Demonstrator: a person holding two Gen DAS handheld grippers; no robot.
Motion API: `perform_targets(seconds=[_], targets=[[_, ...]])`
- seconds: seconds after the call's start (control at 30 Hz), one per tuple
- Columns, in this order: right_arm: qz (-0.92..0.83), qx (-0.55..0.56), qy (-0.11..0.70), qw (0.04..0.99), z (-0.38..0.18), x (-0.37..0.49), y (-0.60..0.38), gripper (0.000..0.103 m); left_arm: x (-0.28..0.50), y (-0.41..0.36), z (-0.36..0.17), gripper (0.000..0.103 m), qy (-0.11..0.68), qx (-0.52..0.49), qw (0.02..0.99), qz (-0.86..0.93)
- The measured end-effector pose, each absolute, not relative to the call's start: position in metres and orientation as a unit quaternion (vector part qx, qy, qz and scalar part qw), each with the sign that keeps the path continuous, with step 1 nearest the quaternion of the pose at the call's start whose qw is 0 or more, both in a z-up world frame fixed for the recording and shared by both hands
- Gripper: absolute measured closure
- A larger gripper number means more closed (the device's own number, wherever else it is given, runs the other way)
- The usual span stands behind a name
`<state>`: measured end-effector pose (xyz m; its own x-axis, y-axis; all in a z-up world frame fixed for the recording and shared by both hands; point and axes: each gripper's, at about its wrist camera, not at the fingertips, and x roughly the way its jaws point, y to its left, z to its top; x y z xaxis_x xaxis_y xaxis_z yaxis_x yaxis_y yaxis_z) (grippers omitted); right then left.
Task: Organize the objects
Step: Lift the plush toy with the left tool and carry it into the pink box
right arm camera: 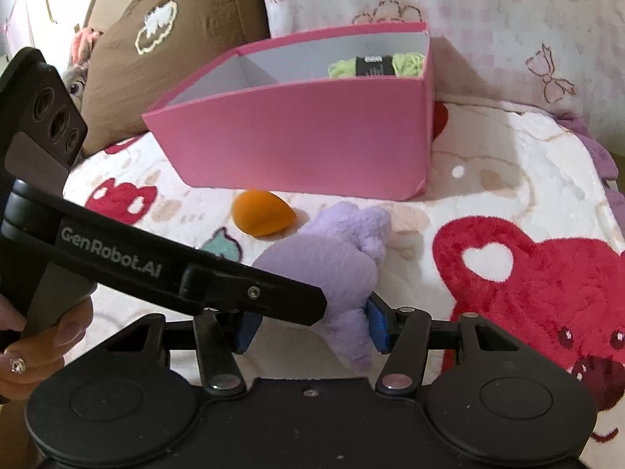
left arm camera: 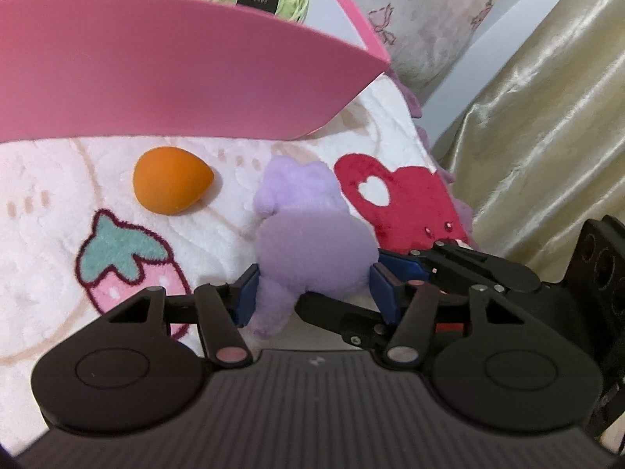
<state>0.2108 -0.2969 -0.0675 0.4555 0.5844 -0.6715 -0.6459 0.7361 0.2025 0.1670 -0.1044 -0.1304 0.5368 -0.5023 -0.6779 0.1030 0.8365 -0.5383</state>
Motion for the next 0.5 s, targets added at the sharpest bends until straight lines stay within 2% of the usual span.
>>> perform_targets(seconds=[0.5], targets=[[0.387, -0.051, 0.368, 0.844, -0.020, 0.160, -0.275, 0.042, 0.115, -0.078, -0.080, 0.046, 0.441, -0.197, 0.853, -0.196]])
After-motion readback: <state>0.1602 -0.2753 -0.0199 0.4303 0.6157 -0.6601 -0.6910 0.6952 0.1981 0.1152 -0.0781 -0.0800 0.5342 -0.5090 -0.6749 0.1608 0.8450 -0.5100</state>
